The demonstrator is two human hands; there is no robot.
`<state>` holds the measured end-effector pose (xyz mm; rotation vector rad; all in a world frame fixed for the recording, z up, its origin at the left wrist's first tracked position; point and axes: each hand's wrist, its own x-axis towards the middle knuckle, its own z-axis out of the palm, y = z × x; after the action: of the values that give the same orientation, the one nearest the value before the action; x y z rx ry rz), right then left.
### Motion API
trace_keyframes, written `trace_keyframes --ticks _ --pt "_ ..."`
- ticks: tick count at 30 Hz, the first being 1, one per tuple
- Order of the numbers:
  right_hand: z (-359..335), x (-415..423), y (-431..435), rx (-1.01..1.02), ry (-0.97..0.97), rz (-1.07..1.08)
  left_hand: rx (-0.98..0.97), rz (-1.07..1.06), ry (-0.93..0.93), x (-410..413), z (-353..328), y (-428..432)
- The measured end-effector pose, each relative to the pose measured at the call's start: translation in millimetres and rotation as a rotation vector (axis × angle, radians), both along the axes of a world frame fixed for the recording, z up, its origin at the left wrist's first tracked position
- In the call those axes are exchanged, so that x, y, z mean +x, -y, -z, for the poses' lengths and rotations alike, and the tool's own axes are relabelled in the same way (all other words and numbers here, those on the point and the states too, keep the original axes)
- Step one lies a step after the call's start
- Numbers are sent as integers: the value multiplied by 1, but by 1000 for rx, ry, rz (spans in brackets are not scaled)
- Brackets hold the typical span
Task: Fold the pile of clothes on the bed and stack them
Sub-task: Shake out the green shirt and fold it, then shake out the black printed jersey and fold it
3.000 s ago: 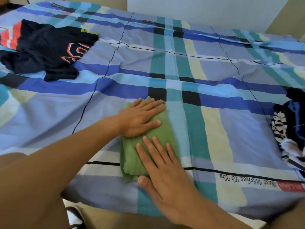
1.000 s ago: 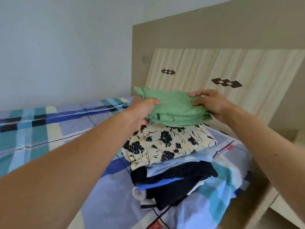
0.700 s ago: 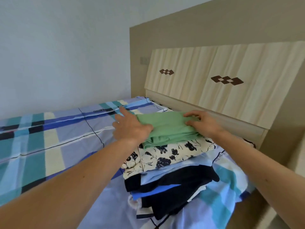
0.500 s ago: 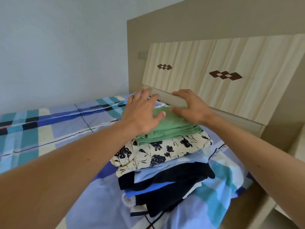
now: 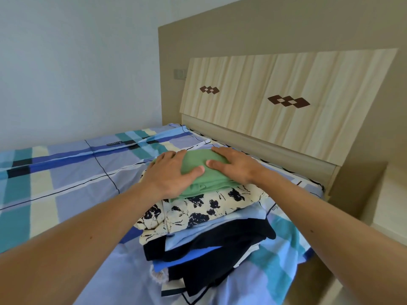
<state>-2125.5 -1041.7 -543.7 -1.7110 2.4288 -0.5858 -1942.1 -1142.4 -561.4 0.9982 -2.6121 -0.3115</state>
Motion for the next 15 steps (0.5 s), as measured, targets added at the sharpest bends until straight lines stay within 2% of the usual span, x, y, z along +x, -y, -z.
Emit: trace_keyframes --ticks 3,9,15 --pt "-11 3 0 -19 -40 33 59 15 -53 8 -9 -1" --pt "-31 36 5 -171 -28 -12 32 25 -256 48 -26 -8" --pt "-34 110 28 -342 213 -219 54 -63 -507 145 -21 -13"
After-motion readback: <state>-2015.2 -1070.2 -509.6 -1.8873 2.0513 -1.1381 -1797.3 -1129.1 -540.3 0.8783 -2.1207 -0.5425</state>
